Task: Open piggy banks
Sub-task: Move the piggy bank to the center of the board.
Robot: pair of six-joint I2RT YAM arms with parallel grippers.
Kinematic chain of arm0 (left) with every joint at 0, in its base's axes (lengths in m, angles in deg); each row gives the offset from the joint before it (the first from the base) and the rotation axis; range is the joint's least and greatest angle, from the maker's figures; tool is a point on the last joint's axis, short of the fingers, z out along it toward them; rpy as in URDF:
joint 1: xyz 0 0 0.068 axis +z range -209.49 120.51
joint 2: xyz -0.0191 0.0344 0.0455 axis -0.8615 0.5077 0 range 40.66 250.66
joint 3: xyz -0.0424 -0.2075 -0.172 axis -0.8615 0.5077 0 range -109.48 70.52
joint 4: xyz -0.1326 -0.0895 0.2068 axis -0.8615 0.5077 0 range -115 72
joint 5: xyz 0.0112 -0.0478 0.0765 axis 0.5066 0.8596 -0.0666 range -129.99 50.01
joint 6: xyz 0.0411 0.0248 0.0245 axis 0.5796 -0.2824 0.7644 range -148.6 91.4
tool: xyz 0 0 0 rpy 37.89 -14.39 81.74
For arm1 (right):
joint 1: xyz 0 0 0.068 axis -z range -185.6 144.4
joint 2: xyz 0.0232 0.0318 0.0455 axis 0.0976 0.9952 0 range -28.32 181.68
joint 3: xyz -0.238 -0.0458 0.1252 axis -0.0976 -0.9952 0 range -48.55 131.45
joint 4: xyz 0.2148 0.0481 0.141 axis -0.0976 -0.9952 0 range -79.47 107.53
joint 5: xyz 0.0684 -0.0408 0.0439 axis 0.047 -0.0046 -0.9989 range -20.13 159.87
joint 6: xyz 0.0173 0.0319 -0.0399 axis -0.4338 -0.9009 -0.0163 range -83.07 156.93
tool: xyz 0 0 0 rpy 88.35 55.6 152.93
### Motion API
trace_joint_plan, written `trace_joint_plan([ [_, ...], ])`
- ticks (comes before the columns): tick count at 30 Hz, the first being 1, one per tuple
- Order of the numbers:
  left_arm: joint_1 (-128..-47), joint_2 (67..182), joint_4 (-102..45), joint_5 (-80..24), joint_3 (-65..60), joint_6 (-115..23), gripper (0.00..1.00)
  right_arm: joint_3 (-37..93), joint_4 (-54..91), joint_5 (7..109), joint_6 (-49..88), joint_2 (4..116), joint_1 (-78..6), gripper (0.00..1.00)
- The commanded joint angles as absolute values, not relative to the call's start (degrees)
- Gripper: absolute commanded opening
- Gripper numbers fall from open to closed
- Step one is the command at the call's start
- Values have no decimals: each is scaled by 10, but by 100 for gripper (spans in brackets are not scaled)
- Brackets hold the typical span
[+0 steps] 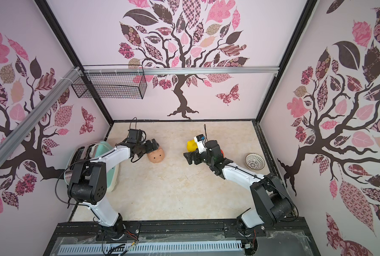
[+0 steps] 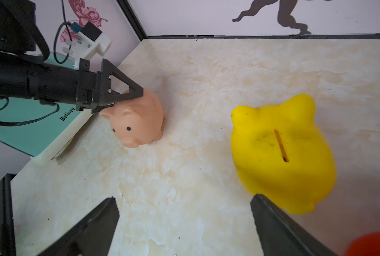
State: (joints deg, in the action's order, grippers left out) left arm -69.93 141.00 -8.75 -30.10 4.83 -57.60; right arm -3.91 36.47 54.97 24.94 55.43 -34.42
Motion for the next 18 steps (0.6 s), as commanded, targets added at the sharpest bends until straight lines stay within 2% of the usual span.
trace_joint_plan([
  [1,-706,1415,-79,-279,35,-543,96,-55,378,619,241,523,-347,100],
  [8,-714,1422,-100,-201,35,-507,93,-94,413,676,232,474,-346,100],
  [18,-770,1420,-81,-191,28,-461,97,-145,451,751,208,415,-329,100],
])
